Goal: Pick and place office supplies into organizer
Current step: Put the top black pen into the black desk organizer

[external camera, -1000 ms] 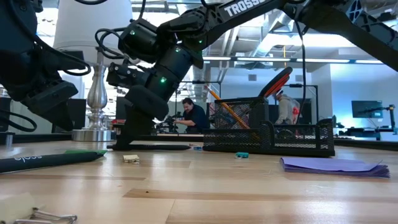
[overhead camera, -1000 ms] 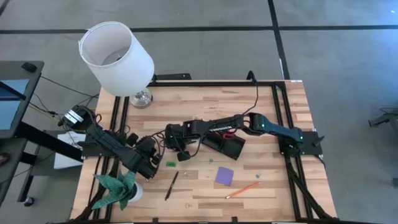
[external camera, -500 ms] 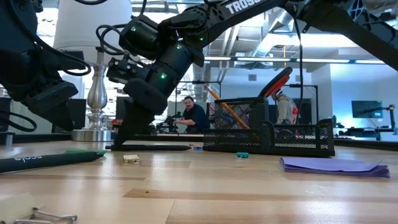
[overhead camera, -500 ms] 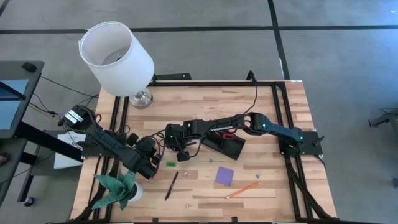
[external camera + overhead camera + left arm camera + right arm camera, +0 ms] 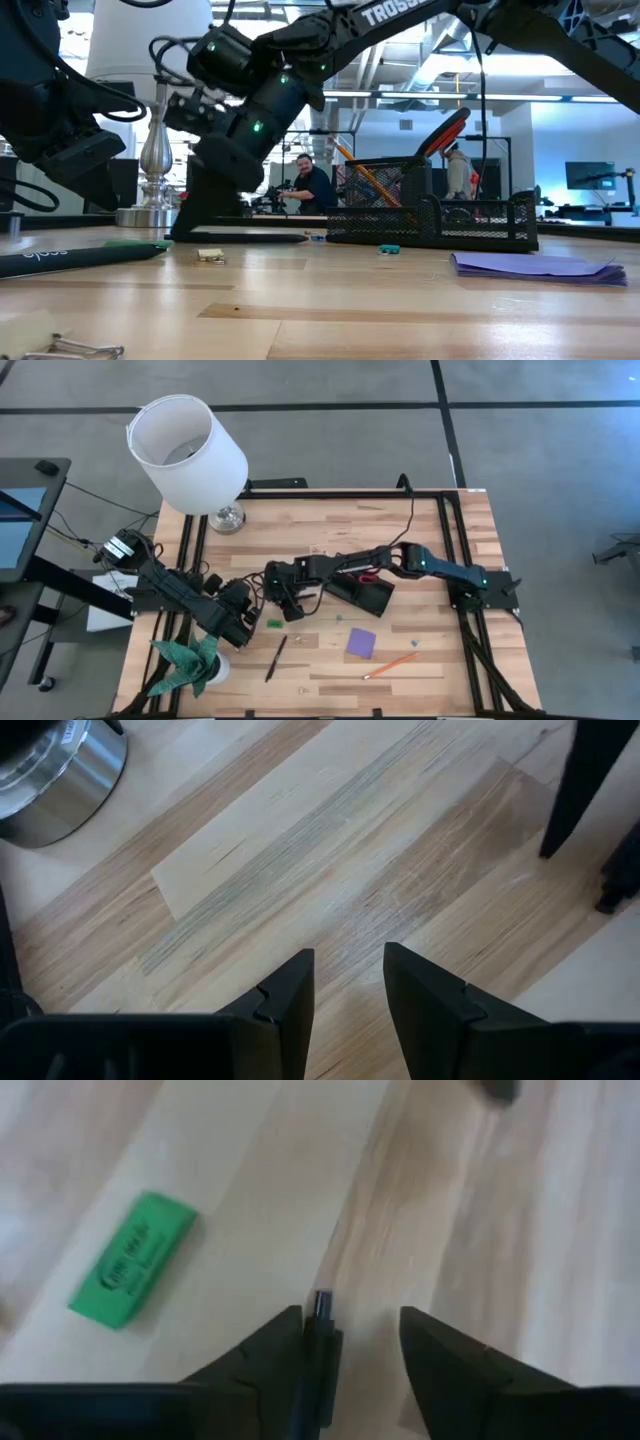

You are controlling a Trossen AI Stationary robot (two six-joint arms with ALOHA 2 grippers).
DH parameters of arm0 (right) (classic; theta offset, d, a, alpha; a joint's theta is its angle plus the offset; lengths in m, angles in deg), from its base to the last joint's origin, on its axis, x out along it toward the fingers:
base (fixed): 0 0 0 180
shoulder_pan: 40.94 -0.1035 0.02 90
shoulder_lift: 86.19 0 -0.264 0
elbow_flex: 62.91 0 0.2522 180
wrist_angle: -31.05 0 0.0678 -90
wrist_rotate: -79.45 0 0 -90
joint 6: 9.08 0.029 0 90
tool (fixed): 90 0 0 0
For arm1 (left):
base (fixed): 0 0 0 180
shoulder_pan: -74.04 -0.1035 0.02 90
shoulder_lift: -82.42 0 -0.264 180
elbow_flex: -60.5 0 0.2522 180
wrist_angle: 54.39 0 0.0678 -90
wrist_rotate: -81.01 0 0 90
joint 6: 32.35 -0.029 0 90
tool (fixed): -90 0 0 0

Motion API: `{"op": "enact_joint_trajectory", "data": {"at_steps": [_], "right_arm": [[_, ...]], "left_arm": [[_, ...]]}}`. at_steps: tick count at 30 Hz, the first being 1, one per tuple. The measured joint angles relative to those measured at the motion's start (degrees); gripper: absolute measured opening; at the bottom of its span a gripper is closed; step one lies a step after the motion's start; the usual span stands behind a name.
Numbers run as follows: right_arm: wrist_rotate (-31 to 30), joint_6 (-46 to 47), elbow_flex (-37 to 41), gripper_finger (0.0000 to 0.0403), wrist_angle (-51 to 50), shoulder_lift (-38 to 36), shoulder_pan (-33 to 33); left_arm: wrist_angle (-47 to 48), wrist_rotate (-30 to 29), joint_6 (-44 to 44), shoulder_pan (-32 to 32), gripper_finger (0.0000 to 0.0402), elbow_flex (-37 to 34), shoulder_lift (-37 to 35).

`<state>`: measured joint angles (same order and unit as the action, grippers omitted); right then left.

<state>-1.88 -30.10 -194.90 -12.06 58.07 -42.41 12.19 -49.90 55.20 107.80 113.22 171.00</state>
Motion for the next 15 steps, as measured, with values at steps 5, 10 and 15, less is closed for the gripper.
{"op": "enact_joint_trajectory", "data": {"at_steps": [5, 10, 15], "right_arm": [[0.1, 0.1, -0.1, 0.0194, 0.3, 0.4, 0.0], [0.3, 1.5, -0.1, 0.0191, 3.1, 0.5, -0.6], [0.2, 1.5, 0.2, 0.0169, 3.5, 0.5, -1.1]], "left_arm": [[0.0, 0.0, 0.0, 0.0, 0.0119, 0.0, 0.0], [0.0, 0.0, 0.0, 0.0, 0.0119, 0.0, 0.0], [0.0, 0.0, 0.0, 0.0, 0.0119, 0.0, 0.0]]}}
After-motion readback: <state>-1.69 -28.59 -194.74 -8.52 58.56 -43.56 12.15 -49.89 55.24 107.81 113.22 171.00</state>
